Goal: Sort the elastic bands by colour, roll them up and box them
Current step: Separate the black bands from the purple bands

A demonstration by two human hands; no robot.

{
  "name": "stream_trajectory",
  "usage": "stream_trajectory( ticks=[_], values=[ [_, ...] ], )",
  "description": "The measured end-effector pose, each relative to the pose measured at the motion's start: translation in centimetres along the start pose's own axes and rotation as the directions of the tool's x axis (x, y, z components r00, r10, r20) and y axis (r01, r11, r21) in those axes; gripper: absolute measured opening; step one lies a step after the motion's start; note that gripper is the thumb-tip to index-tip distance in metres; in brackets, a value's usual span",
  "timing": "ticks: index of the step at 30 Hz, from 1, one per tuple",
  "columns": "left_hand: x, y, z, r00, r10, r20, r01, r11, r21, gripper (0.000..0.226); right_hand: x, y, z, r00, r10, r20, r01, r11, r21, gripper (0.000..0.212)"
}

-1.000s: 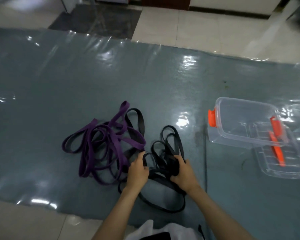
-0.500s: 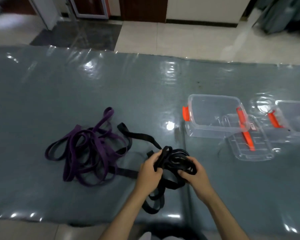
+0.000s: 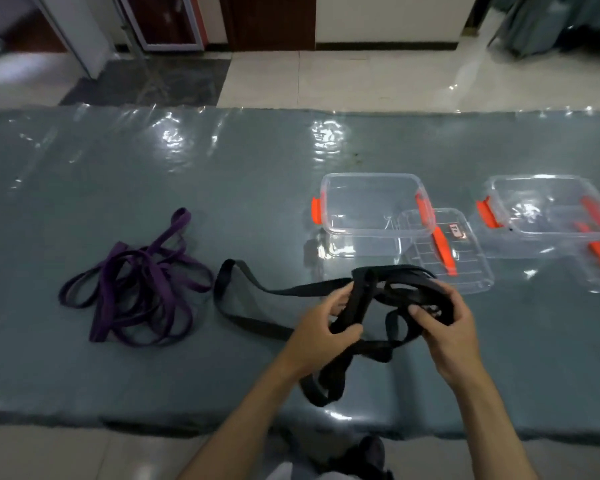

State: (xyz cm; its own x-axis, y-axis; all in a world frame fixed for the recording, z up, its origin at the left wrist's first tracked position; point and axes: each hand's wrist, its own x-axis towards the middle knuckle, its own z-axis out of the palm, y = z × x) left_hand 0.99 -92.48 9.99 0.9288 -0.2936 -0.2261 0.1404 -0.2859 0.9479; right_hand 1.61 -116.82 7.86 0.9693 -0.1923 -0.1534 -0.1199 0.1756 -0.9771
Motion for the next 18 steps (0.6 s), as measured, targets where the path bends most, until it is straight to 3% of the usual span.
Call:
stream_trajectory(
  ticks=[2,5,10,14,18],
  values=[
    [0.3,0.3,3.3,1.0,-0.002,-0.026,0.003,1.0,0.014,0.074,0.3,-0.6,-3.2,1.0,-0.008,0.021,0.008,1.0,-0.013,0.053],
    [1.0,-0.3,6.9,0.981,-0.008,-0.192,0.005,1.0,-0.013,0.061,0.3,0.2,-6.0,0.998,-0.002,0.058,0.008,0.994,-0.111,0.054],
    [0.4,-3.7,8.2,0.918,-0.105,-0.381,0.14,0.988,0.065,0.063,-0.8,3.1,-7.2,0.997,0.074,0.037,-0.066,0.983,-0.173,0.054],
    [-0.1,-6.3,7.4,0.884,-0.188,-0.428,0.288,0.941,0.181,0.054,-2.1,5.2,-6.4,0.991,0.103,0.087,-0.061,0.921,-0.385,0.051],
    [0.1,-9.3,6.2,0.827,-0.277,-0.49,0.428,0.874,0.229,0.031,-2.4,6.8,-5.0,0.977,0.139,0.161,-0.018,0.809,-0.587,0.048]
  ],
)
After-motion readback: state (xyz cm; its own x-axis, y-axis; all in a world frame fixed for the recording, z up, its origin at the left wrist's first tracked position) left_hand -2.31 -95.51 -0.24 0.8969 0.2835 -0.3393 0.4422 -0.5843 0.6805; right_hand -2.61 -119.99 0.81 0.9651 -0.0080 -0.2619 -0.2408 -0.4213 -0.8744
